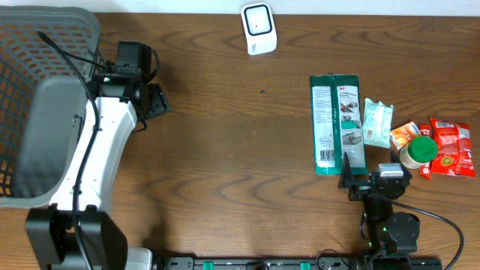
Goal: Scan the item barcode
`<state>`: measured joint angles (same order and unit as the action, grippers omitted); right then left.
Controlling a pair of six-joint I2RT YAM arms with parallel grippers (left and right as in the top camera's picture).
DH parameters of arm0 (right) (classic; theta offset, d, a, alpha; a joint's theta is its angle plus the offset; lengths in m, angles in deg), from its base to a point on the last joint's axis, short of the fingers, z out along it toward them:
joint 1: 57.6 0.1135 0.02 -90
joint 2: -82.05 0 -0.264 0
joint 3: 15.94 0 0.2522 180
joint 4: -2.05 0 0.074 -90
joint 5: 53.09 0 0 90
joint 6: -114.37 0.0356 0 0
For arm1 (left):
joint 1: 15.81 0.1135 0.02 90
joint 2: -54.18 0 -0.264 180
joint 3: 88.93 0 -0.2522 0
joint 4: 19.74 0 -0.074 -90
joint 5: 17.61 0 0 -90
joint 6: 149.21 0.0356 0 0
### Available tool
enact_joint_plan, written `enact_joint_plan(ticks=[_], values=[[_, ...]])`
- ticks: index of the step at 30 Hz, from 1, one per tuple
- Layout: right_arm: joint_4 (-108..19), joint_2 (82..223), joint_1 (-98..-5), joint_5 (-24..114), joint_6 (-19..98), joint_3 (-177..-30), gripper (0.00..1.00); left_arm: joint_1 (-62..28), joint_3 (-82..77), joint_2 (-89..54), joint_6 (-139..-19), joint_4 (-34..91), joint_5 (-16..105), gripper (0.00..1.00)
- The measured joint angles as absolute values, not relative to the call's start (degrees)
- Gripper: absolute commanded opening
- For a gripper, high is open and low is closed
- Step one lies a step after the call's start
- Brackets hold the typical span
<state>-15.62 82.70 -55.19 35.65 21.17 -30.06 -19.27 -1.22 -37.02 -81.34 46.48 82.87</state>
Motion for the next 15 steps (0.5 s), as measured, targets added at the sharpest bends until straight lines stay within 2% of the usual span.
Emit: enact_joint_plan(ticks=[7,15], values=[[-15.6,82.7,-55.2,35.7,21.2,-30.1,0.99,-19.3,-1.2,-22.9,-81.3,46.5,82.9,0.84],[-15.7,82.7,-55.2,35.7,21.2,-30.1,0.99,-19.3,-1.4,3.0,-81.5,46.5,83.0,0.84]])
